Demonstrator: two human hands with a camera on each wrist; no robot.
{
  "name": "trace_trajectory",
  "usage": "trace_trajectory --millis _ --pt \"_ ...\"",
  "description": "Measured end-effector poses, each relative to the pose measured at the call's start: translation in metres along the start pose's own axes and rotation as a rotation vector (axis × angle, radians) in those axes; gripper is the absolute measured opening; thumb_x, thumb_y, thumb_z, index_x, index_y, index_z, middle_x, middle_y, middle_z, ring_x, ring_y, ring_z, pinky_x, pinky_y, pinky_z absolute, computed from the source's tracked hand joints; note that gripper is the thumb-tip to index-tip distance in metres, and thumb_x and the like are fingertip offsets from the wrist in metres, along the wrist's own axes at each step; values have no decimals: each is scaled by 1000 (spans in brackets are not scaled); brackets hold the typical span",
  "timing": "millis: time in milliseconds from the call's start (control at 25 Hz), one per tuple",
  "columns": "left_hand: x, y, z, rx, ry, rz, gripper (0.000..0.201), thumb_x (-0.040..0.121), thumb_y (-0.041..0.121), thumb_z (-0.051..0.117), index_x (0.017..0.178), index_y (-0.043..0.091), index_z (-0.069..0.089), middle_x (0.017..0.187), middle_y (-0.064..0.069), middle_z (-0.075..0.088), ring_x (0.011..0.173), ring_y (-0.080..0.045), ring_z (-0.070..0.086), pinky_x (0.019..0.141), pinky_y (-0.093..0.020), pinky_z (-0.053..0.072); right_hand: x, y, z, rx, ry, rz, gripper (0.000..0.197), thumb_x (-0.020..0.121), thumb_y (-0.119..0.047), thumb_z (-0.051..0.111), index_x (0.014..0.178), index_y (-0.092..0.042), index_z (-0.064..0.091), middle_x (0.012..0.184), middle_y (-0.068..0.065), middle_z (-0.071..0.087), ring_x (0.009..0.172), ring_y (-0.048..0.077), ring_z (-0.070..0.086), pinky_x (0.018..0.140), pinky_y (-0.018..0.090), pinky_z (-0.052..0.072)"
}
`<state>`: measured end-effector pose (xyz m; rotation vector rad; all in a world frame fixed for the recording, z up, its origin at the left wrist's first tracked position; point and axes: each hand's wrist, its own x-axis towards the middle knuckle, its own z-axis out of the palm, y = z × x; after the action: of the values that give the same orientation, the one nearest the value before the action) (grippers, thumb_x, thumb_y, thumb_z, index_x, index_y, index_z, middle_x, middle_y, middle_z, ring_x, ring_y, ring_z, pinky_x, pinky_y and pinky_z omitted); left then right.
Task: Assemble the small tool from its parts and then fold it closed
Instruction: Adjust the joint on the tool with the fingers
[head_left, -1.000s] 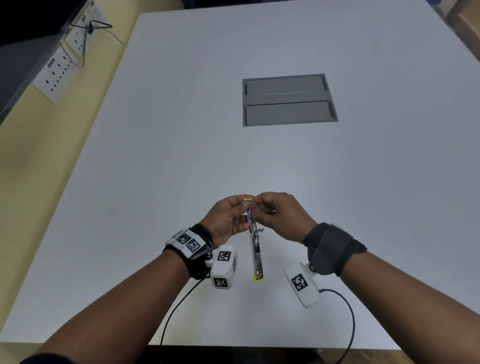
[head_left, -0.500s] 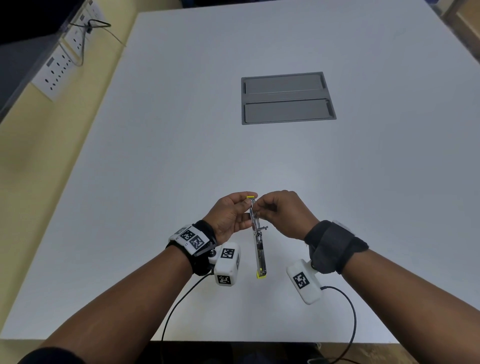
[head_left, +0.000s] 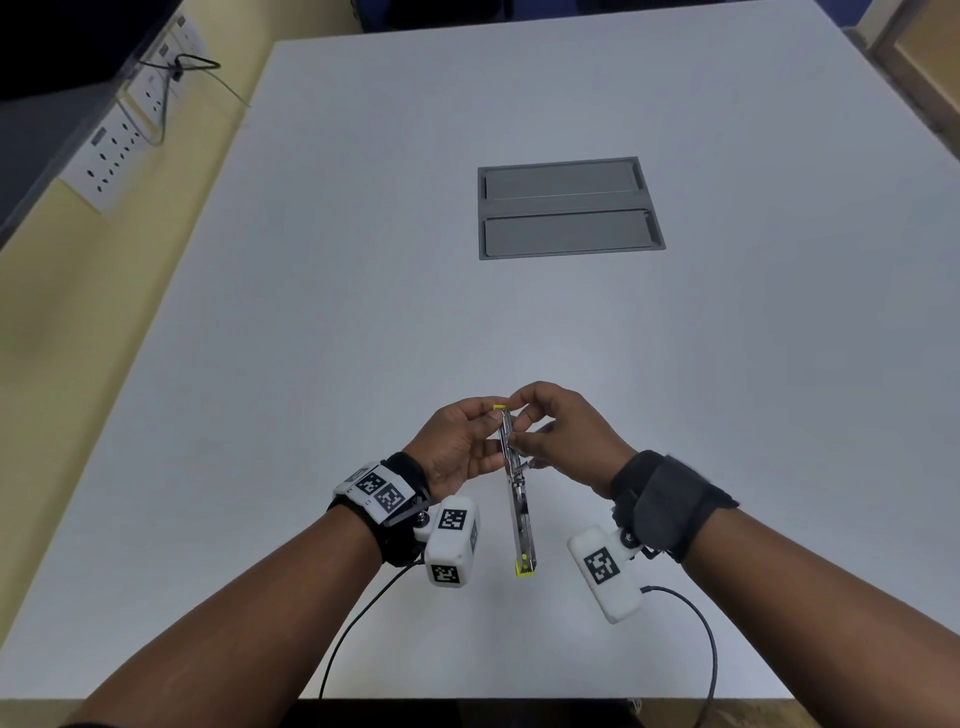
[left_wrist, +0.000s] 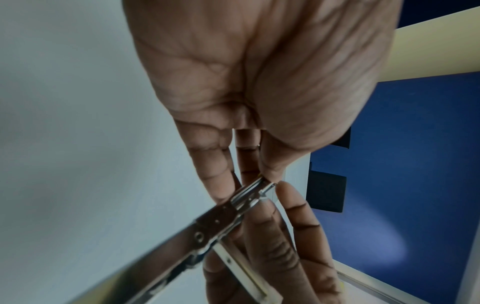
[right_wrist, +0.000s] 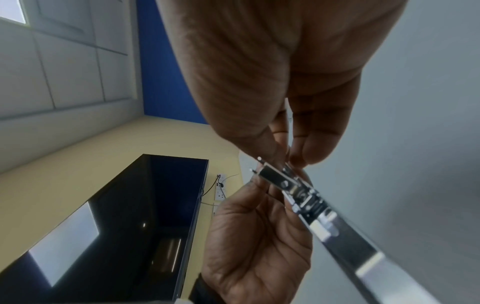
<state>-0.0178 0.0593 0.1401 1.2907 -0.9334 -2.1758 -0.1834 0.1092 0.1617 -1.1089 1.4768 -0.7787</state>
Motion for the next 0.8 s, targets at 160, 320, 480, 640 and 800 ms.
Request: trace_trajectory --millis 160,320,480,640,800 --pt "0 -4 -2 5 -3 11 21 97 13 55 113 15 68 94 -3 74 71 -18 70 59 -25 58 -2 0 0 140 -29 69 29 85 0 69 110 -12 62 88 2 62 68 17 68 62 29 57" --pt "-1 -2 -3 4 -7 19 20 97 12 54 110 16 69 92 -2 74 71 -18 71 60 -25 57 -2 -1 0 235 -55 114 28 86 -2 68 112 -11 60 86 2 61 69 17 68 67 33 58" --pt "-1 -1 -2 20 -6 18 21 97 12 54 112 15 68 93 -1 73 70 -18 69 58 -25 57 -2 -2 2 216 -53 129 33 84 2 67 113 -12 59 90 2 60 71 16 68 63 31 58" --pt "-2 -3 0 25 0 16 27 96 12 55 122 9 63 94 -2 73 69 -16 69 58 -25 56 -4 -2 0 203 -81 118 35 85 2 67 115 -14 60 92 3 59 75 19 68 63 29 57" --pt "-4 -4 0 19 -12 19 30 96 12 54 125 6 61 93 -3 71 70 -17 70 58 -24 56 -7 -1 1 260 -82 114 26 90 -4 64 114 -13 62 92 6 61 79 22 67 64 31 58"
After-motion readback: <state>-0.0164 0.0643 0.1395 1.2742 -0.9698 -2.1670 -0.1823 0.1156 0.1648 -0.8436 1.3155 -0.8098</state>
